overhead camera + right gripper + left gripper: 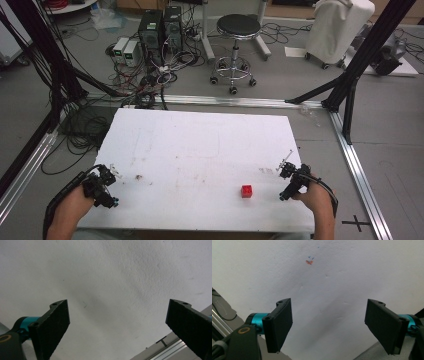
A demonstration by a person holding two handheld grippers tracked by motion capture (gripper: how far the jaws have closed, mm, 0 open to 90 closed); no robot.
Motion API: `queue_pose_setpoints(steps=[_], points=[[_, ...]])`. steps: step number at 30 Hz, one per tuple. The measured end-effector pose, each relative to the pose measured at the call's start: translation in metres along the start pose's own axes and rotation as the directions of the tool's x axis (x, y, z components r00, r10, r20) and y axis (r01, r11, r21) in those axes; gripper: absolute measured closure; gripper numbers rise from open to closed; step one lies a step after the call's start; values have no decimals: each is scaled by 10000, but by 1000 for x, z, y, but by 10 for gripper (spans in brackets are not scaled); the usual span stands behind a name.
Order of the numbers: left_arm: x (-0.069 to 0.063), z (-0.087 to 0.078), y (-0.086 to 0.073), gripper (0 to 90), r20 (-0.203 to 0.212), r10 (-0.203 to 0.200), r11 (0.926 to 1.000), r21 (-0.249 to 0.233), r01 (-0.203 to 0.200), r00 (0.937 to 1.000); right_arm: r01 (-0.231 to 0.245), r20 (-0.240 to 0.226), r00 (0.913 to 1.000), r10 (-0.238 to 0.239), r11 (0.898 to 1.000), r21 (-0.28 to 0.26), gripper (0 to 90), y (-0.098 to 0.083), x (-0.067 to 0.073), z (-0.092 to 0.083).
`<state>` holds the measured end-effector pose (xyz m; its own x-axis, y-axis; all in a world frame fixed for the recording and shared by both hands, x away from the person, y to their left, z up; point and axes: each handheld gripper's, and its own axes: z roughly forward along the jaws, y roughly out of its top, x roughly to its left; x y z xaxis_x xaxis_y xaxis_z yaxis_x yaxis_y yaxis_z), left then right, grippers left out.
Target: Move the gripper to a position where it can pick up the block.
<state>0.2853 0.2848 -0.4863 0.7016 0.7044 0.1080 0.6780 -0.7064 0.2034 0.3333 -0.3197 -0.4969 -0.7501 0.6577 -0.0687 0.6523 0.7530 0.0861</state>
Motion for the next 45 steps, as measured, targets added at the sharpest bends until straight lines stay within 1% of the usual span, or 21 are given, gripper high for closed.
queue_pose_setpoints(steps=[3,6,8,9,13,14,15,16,19,21,29,30,31,35,36,37,38,39,41,43,45], points=[[1,-1,-1,225,-6,26,10000,6,-26,10000,128,73,9999,-128,9999,-23,45,2,1,-2],[1,-2,-2,225,-6,-34,10000,-40,34,10000,558,121,9984,-556,9984,-110,45,5,-1,-3],[1,-3,-2,225,-32,-40,10000,-57,39,10000,651,82,9979,-650,9978,-97,45,6,0,-4],[1,-3,-2,225,-3,-70,9999,-73,70,10000,1076,87,9942,-1075,9941,-120,45,9,-1,-5],[2,-4,-2,225,-31,-59,10000,-76,59,10000,1648,154,9863,-1643,9857,-349,45,14,-3,-9],[2,-4,-2,225,-31,-59,10000,-76,59,10000,1648,154,9863,-1643,9857,-349,45,14,-3,-9],[2,-4,-2,225,-4,-75,9999,-98,75,10000,1921,143,9814,-1917,9803,-461,45,17,-5,-12],[2,-5,-3,225,-25,-43,9999,-96,42,10000,1921,143,9814,-1917,9803,-461,45,17,-5,-12],[2,-5,-3,225,-13,-93,9998,-159,93,10000,2265,-17,9739,-2270,9720,-626,45,24,-8,-17],[2,-5,-3,225,27,-132,9998,-160,133,9999,2474,-51,9687,-2480,9673,-562,45,27,-9,-19],[2,-4,-3,225,23,-106,9999,-122,106,9999,3609,-92,9323,-3615,9318,-400,45,41,-8,-28],[2,-4,-3,225,25,-74,9999,-115,74,10000,3669,-55,9301,-3674,9295,-374,45,43,-7,-29],[2,-4,-3,225,23,-65,9999,-111,65,10000,3853,-62,9226,-3858,9220,-384,45,45,-6,-30],[2,-4,-3,225,38,-113,9998,-147,114,9999,4304,-60,9023,-4310,9017,-427,45,53,0,-33],[2,-3,-3,225,42,-109,9998,-140,110,9999,4304,-60,9023,-4310,9017,-427,45,53,0,-33],[2,-4,-3,225,43,-104,9999,-121,105,9999,4538,-86,8907,-4544,8902,-391,46,57,4,-33],[2,-3,-3,225,22,-88,9999,-134,88,10000,4538,-86,8907,-4544,8902,-391,46,57,4,-33],[2,-3,-2,225,24,-58,9999,-122,59,10000,4767,-143,8785,-4775,8782,-404,45,62,7,-33],[2,-3,-3,225,21,-69,9999,-142,70,10000,4957,-200,8677,-4968,8675,-408,45,66,11,-32],[3,-4,-3,225,33,-53,9999,-96,54,10000,4991,-156,8659,-5000,8656,-413,45,68,12,-32],[3,-4,-3,225,44,-80,9999,-101,80,10000,5290,-350,8471,-5303,8476,-412,45,75,19,-29]])
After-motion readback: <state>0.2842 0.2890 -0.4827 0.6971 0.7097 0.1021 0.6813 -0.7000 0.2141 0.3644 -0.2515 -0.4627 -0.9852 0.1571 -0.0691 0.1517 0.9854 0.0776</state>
